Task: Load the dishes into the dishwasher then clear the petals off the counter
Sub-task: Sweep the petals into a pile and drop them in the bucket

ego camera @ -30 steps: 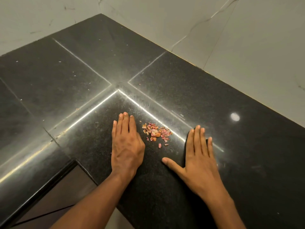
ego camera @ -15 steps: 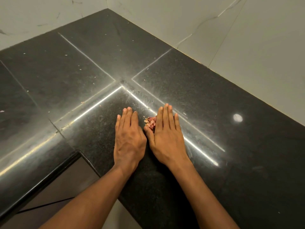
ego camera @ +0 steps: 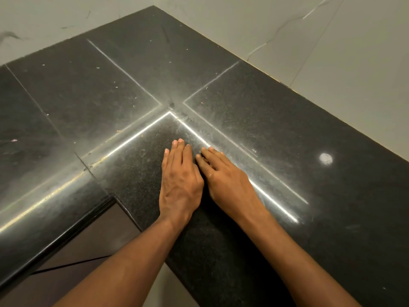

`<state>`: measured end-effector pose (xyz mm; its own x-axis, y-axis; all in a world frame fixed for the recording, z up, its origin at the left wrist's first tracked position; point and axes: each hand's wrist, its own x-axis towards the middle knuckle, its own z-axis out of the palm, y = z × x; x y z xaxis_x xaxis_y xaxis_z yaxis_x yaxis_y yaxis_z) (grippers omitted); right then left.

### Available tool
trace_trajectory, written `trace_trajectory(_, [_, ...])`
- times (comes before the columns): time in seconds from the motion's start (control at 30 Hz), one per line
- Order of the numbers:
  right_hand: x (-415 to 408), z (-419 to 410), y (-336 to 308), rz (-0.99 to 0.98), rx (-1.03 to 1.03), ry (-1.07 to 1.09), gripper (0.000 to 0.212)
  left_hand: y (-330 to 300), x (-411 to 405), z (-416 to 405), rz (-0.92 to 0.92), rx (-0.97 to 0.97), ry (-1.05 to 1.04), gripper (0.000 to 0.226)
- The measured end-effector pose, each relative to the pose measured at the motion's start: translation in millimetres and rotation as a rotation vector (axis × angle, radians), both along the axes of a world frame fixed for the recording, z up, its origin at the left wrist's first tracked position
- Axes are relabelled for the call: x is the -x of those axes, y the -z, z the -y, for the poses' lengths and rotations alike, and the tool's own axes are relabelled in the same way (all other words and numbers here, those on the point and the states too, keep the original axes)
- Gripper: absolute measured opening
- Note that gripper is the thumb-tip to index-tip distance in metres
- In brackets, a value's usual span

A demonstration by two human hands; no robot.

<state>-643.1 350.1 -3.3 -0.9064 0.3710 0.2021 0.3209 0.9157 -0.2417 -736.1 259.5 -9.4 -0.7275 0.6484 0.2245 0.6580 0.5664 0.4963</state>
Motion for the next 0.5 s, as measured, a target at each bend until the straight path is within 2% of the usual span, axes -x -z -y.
trace_trajectory(0.1, [-16, 0, -7, 0.032, 0.039, -0.006, 0.054, 0, 0, 0, -0.028, 0.026, 0.001, 0.049])
trace_trajectory(0.2, [-28, 3, -19, 0.199, 0.122, -0.052, 0.07, 1, 0, -1, -0.05, 0.053, 0.002, 0.052])
trace_trajectory(0.27, [-29, 11, -24, 0.254, 0.035, -0.026, 0.07, 1, -1, -1, -0.059, 0.06, -0.001, 0.053])
trace_trajectory(0.33, [-24, 21, -24, 0.251, -0.057, 0.039, 0.054, 0, -1, -2, -0.058, 0.056, -0.007, 0.055])
trace_trajectory(0.43, [-18, 27, -21, 0.112, -0.171, 0.046, 0.013, 0, -2, -3, -0.07, 0.068, -0.007, 0.055])
trace_trajectory(0.47, [-17, 26, -21, 0.061, -0.193, 0.053, 0.011, 0, -2, -3, -0.072, 0.073, -0.005, 0.055])
trace_trajectory(0.5, [-17, 25, -20, 0.027, -0.202, 0.07, 0.018, 0, -3, -2, -0.073, 0.076, -0.005, 0.055])
